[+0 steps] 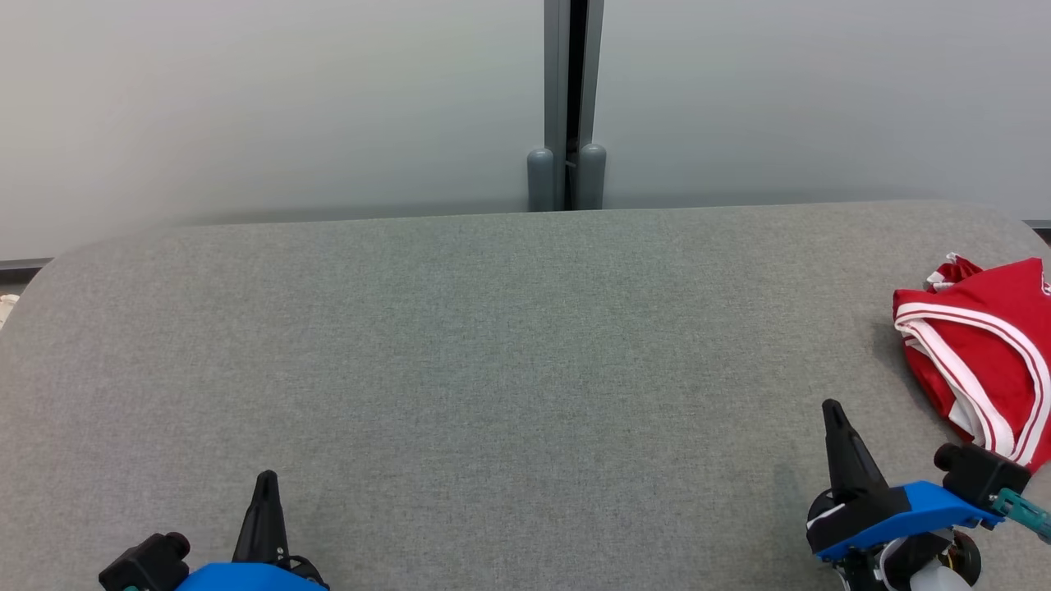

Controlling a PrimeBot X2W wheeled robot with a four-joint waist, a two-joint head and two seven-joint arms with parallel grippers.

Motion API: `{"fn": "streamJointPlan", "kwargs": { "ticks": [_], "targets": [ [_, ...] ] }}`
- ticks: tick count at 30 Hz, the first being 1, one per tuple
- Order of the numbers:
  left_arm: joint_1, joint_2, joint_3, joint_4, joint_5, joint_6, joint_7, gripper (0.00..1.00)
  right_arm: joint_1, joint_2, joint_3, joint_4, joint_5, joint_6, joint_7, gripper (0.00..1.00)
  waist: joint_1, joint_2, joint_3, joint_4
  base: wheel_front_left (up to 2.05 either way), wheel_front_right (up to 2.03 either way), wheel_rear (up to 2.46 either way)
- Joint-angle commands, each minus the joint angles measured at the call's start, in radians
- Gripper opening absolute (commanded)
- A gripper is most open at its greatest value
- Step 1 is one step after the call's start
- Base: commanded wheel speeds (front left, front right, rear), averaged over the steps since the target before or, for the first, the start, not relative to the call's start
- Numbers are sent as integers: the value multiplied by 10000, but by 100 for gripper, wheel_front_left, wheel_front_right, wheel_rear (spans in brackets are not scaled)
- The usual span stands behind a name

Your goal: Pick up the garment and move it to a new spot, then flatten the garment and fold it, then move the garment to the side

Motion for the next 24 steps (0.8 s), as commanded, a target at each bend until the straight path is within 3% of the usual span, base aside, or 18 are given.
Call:
{"fn": "streamJointPlan", "kwargs": {
  "ticks": [1,24],
  "targets": [
    [-339,6,102,-202,-296,-41,58,0,-22,-43,-42,-245,340,0,58,0,0,-1,-1,5,0,0,0],
    [-656,6,455,-544,-3321,-119,869,0,152,-59,-282,-858,3552,1,867,0,0,-1,-36,133,0,0,0]
  ]
}}
